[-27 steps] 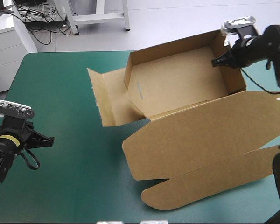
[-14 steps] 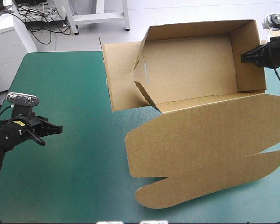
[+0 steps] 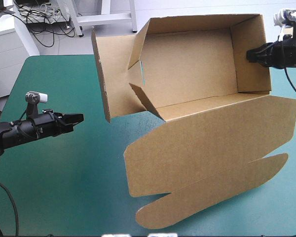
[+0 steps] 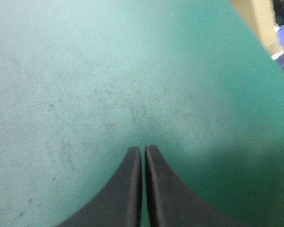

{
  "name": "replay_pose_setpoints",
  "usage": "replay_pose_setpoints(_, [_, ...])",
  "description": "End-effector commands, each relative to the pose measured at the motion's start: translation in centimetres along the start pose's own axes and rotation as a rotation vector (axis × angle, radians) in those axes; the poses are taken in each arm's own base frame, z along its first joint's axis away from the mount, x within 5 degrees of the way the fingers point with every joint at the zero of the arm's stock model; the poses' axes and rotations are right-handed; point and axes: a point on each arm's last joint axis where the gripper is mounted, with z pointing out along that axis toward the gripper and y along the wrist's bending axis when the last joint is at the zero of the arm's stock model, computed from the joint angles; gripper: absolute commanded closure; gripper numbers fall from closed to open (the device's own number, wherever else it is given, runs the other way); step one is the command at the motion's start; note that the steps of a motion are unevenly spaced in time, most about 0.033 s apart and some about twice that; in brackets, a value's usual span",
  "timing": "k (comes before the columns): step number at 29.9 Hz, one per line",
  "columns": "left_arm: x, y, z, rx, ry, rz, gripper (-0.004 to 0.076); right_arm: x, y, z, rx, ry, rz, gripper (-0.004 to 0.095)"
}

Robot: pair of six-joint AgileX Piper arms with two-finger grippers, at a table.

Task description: Fold the box

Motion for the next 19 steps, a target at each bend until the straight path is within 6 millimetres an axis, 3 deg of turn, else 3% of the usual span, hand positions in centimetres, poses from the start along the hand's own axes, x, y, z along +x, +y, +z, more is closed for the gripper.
replay_pose_setpoints(1, [-2.3,-1.9,-0.6,0.187,-0.182,-0.019,0.0708,-1.0,3.1,-1.5,-0.087,-0.071,-0.048,0.0928])
replay_pose_setpoints(4, [-3.0,-2.9,-0.9,0.309,-0.242,-0.024,0.0708,-1.0,3.7,-1.2,-0.105,-0.063,-0.061,0.0928])
replay_pose_setpoints(10, [-4.5,-3.8,-1.7,0.341,-0.278,-0.07,0.0684,-1.0,3.7,-1.1,-0.101,-0.058,-0.062,0.0928])
replay_pose_setpoints(12, [-4.8,-4.1,-1.8,0.348,-0.278,-0.081,0.0615,-1.0,3.7,-1.1,-0.1,-0.057,-0.064,0.0928])
replay_pose_setpoints(16, [-5.1,-4.9,-2.1,0.362,-0.276,-0.093,0.0345,-1.0,4.5,-0.7,-0.123,-0.049,-0.08,0.0928])
replay_pose_setpoints(19, [-5.2,-6.0,-2.0,0.385,-0.255,-0.077,0.0214,-1.1,5.2,-0.2,-0.113,-0.047,-0.109,0.0928])
